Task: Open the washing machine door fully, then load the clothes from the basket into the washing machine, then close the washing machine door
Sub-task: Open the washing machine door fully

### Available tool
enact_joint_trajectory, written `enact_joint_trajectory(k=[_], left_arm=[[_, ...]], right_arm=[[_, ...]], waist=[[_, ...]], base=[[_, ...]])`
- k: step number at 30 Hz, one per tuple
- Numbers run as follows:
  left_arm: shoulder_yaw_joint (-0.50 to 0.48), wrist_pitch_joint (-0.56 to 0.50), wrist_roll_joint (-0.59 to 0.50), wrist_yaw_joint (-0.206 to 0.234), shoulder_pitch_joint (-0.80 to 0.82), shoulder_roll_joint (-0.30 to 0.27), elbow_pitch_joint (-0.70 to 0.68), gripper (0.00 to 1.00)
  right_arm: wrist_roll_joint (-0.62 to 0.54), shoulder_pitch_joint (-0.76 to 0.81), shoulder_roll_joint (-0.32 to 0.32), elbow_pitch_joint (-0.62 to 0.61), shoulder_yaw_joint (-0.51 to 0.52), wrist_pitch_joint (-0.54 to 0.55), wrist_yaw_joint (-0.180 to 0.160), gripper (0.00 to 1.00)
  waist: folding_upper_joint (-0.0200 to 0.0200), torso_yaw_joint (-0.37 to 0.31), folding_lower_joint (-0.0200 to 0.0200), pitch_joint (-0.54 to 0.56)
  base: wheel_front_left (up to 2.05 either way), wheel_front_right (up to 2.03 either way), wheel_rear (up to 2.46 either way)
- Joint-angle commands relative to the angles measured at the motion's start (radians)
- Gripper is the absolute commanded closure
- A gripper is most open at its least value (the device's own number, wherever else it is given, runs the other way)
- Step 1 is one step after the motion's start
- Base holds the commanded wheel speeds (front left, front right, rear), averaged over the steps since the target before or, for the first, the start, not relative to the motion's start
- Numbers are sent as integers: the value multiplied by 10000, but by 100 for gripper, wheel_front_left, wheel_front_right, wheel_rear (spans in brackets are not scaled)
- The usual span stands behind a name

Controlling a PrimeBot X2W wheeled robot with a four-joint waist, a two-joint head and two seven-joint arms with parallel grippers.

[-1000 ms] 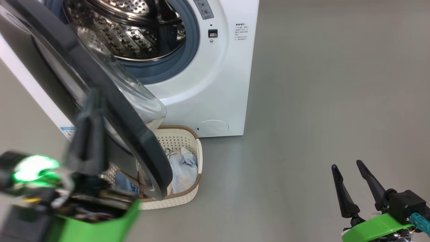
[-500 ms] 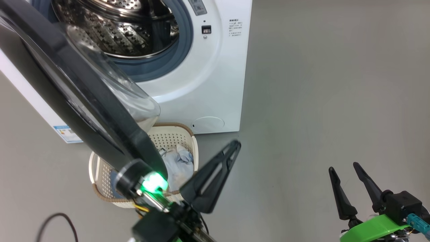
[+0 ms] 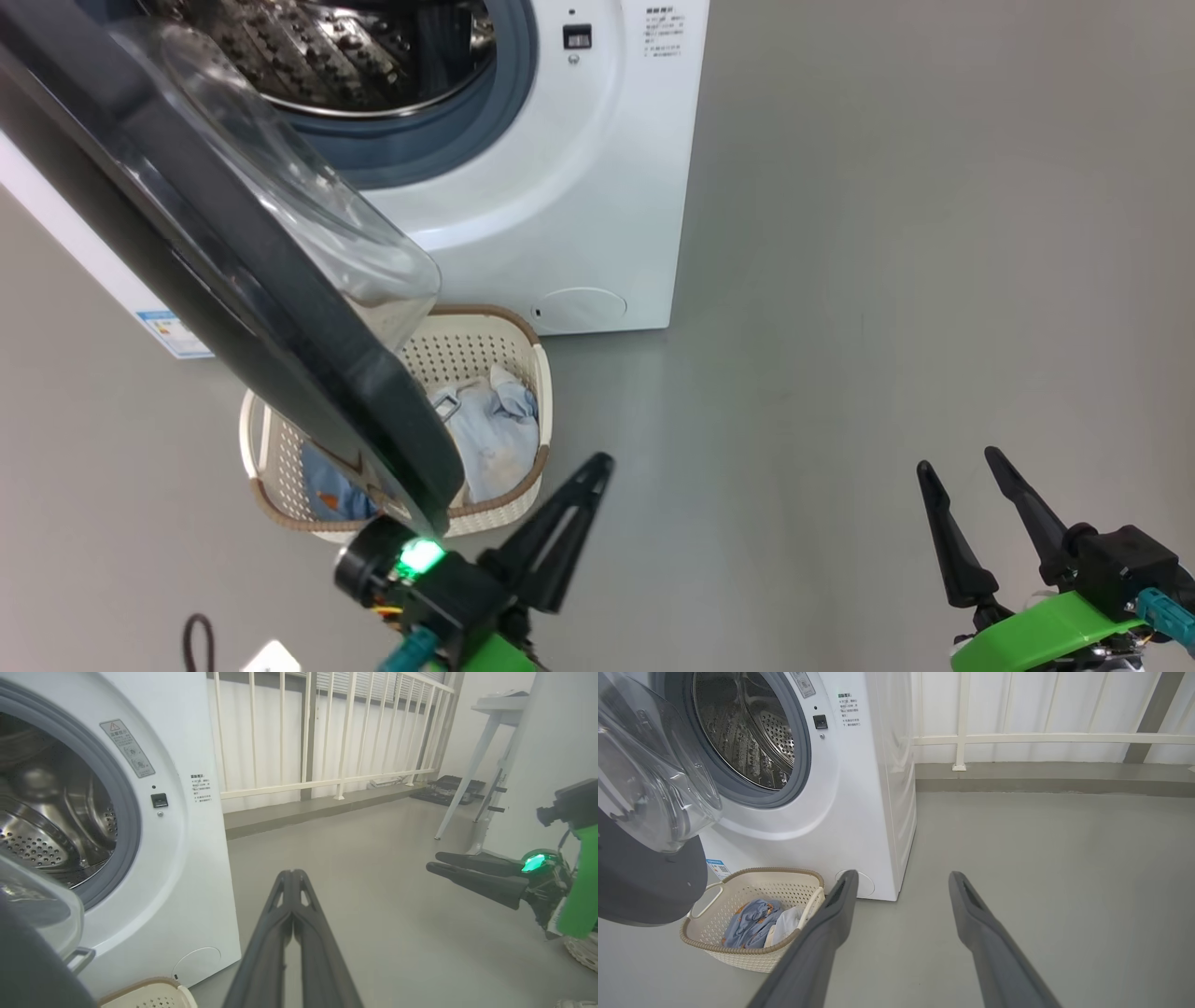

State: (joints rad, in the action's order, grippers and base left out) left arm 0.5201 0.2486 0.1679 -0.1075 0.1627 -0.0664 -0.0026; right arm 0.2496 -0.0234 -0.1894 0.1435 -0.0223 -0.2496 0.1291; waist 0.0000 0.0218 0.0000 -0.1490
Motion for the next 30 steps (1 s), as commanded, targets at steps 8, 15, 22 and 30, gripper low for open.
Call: enact_joint_trajectory(k=[8, 15, 22, 30], left_arm=[[-1170, 129, 329, 188, 775, 90, 308, 100], [-1387, 130, 375, 177, 890, 127, 375, 100], [-1585, 131, 454, 218, 970, 151, 484, 100], [-1663, 131, 554, 371, 933, 159, 654, 100]], right_arm=[[192, -522, -190, -177, -311, -122, 16, 0], [273, -616, -174, -100, -334, -122, 16, 0], [374, -714, -206, 49, -367, -122, 16, 0], [456, -708, -227, 164, -384, -122, 16, 0]], waist=[[0, 12, 0, -426], [0, 104, 0, -551], [0, 202, 0, -576], [0, 409, 0, -514]], base=[[0, 0, 0], [0, 0, 0], [0, 0, 0], [0, 0, 0]])
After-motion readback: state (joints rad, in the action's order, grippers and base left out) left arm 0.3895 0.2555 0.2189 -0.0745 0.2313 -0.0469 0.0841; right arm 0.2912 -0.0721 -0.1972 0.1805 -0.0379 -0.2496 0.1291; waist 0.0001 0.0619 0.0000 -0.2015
